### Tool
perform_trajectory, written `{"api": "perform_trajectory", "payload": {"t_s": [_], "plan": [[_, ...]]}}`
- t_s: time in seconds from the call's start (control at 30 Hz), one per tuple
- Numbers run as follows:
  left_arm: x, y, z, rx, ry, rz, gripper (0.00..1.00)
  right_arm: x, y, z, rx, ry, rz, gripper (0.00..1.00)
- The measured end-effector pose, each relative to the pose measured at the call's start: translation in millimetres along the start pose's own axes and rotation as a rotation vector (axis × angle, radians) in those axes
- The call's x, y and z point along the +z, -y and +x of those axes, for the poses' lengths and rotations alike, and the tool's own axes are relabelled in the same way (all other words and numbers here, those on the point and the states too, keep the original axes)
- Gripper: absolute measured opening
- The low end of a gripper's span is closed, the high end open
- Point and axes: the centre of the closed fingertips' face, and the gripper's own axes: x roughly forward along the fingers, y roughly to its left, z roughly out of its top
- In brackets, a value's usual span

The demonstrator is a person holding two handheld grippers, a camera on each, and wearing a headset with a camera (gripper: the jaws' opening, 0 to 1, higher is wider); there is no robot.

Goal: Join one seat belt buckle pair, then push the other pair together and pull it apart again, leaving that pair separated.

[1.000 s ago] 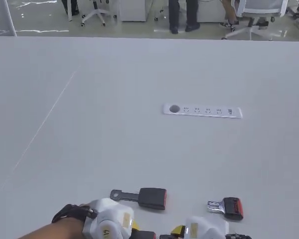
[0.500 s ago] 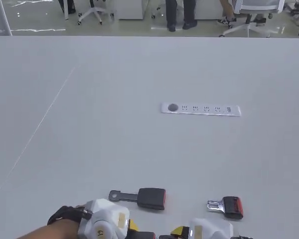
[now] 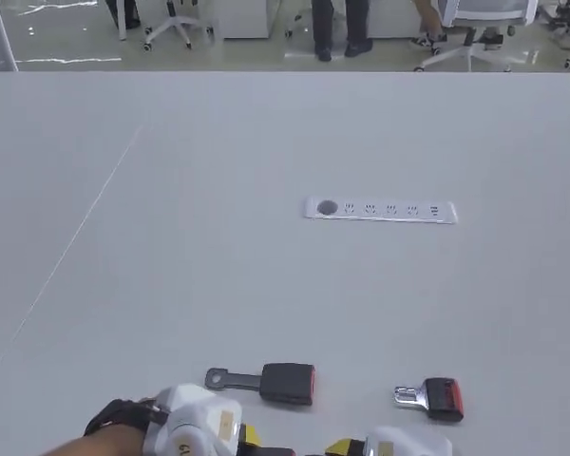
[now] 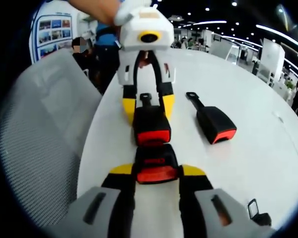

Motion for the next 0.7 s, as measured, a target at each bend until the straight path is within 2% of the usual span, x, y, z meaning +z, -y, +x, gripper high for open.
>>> {"api": "perform_trajectory", "payload": {"t_s": [0.4,0.53,0.7], "plan": [[-0.2,1.4,0.4,0.008,-0.015,0.008,0.33,0.4,-0.8,0.5,0.007,-0.008,0.012,0.34],[1.2,1.7,1.8,0.007,-0.057,0.028,0.33,1.4,-1.3,1.3,0.013,-0.039,-0.002,0.35],[2.7,3.4,3.3,0.012,-0.099,0.049,0.35,0.8,-2.2,2.0,-0.011,-0.059,-0.013,0.37]]}}
